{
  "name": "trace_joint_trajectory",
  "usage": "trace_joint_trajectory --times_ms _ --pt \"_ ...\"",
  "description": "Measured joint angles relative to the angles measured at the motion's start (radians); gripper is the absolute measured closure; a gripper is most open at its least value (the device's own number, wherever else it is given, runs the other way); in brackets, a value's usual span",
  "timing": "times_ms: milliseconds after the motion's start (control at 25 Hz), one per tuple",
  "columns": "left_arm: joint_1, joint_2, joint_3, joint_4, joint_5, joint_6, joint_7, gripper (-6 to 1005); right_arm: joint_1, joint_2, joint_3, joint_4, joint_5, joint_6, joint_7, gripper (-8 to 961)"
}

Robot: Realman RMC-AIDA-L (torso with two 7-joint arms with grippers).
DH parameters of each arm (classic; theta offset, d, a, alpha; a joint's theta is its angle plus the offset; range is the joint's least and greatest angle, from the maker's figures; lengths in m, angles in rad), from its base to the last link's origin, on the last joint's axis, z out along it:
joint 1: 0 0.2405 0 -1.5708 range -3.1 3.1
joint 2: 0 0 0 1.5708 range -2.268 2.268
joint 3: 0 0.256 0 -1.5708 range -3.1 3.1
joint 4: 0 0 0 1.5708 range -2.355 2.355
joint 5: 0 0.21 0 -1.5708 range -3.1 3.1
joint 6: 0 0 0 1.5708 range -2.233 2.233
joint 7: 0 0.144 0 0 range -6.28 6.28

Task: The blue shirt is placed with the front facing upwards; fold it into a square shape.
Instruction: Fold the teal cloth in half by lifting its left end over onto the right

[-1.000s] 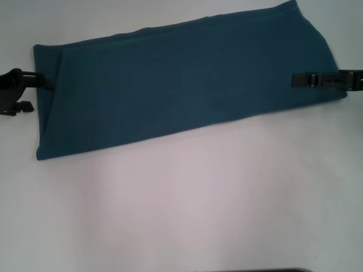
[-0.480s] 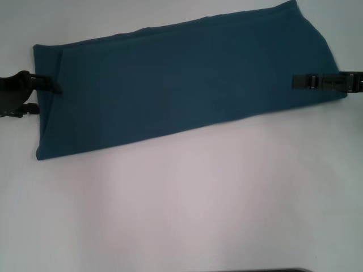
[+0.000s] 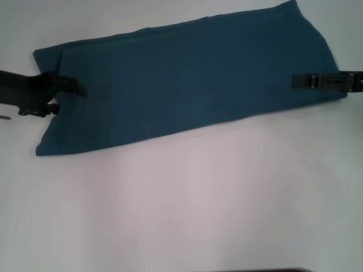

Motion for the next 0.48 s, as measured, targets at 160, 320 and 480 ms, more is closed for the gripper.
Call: trace_joint_trajectory --times_ms 160,320,480 --pt "-0.024 -0.002 0.017 0.0 -0.003 0.013 0.001 226 0.001 0.001 0.0 0.0 0.0 -0.002 -0.008 70" --pt "-0.029 -0.003 0.015 0.0 -0.004 0.016 -0.001 227 0.001 0.002 0.002 0.001 0.0 -0.002 -0.01 70" --pt "-0.012 0.004 0.011 -0.009 0.001 0.004 -0.015 227 0.0 0.003 0.003 0.002 0.001 -0.002 -0.01 71"
